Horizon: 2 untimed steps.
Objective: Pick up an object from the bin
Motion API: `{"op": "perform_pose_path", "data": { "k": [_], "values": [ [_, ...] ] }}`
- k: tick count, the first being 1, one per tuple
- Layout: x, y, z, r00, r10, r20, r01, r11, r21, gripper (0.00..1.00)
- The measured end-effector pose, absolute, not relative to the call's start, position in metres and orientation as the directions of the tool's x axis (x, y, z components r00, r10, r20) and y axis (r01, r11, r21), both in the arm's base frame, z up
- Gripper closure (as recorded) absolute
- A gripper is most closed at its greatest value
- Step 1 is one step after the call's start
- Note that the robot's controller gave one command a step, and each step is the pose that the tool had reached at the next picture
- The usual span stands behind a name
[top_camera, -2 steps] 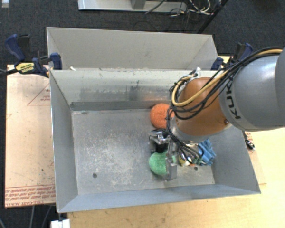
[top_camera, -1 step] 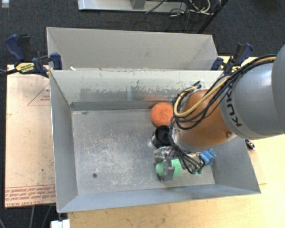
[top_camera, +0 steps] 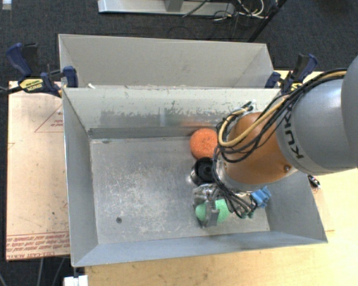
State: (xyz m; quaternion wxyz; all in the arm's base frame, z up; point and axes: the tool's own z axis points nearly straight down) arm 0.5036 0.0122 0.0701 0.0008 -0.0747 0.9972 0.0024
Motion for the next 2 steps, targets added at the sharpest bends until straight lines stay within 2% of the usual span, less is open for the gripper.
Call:
{"op": "perform_pose_path", "data": {
  "k": [2],
  "values": [
    [0.5025, 0.0124, 0.0827, -0.989, -0.148, 0.001, -0.148, 0.989, 0.005, 1.00]
  ]
}}
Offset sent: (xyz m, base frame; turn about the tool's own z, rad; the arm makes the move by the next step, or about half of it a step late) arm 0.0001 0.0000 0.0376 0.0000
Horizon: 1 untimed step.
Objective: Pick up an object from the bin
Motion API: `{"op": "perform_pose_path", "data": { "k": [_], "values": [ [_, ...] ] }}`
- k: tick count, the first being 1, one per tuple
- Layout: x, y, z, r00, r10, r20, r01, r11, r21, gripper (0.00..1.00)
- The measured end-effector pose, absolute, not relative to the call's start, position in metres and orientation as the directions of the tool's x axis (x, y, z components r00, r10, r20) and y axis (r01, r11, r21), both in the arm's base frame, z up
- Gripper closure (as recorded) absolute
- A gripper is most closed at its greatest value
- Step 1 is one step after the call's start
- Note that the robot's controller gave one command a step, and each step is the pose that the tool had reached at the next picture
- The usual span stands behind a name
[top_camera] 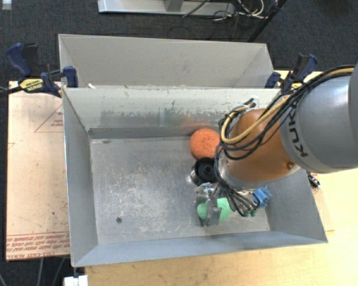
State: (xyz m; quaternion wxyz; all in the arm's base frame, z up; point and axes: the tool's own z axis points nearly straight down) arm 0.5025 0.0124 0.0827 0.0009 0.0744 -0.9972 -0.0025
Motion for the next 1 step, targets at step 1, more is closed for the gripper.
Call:
{"op": "perform_pose_path", "data": {
  "k": [1],
  "values": [
    [0.5017, 0.0126, 0.0965, -0.989, -0.149, 0.006, -0.149, 0.989, 0.006, 1.00]
  ]
}}
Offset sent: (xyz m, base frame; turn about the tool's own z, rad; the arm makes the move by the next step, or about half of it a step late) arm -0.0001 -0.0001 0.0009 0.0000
